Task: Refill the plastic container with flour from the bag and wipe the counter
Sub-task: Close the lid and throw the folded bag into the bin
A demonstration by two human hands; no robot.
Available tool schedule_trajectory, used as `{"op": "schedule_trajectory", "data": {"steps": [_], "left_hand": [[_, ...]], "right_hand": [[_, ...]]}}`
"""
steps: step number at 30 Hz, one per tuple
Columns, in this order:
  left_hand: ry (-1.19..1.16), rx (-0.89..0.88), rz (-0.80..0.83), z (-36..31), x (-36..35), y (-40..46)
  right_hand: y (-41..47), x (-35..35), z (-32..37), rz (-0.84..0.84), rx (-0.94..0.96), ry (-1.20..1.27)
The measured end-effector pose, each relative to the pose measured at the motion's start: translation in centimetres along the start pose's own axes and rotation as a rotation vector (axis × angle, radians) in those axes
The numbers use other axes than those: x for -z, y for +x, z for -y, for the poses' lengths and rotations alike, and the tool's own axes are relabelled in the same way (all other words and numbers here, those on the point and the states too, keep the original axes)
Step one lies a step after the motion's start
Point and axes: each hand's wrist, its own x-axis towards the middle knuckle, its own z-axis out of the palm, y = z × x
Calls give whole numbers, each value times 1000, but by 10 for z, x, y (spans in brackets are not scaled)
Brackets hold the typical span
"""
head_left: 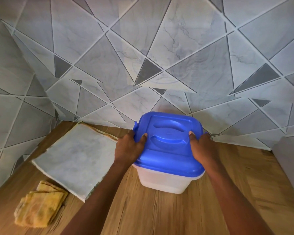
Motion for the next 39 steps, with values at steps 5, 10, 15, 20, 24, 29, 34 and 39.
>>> {"op": "schedule_trajectory", "data": {"steps": [5,10,15,20,24,29,34,39], "left_hand": [[-543,44,27,8,-12,-28],[-636,14,-70,4,-29,-19],[-632,-8,-59,-8,-45,-12],[-610,-10,-61,-19,-60,10],[-587,18,-61,-24,-68,24],[-593,25,-58,-31,-71,30],[-548,17,-43,-36,-63,24],[-502,34,-19,-30,-57,1]], "right_hand": [[-24,-3,-20,-37,89,201],[-40,-3,-36,-76,146,314],[-11,7,-33,-89,132,335],[18,11,-35,-94,135,357],[38,11,-34,-89,124,369],[48,14,-31,-80,144,349],[37,15,-31,-89,159,420],[-8,-1,-40,-251,95,589]]}}
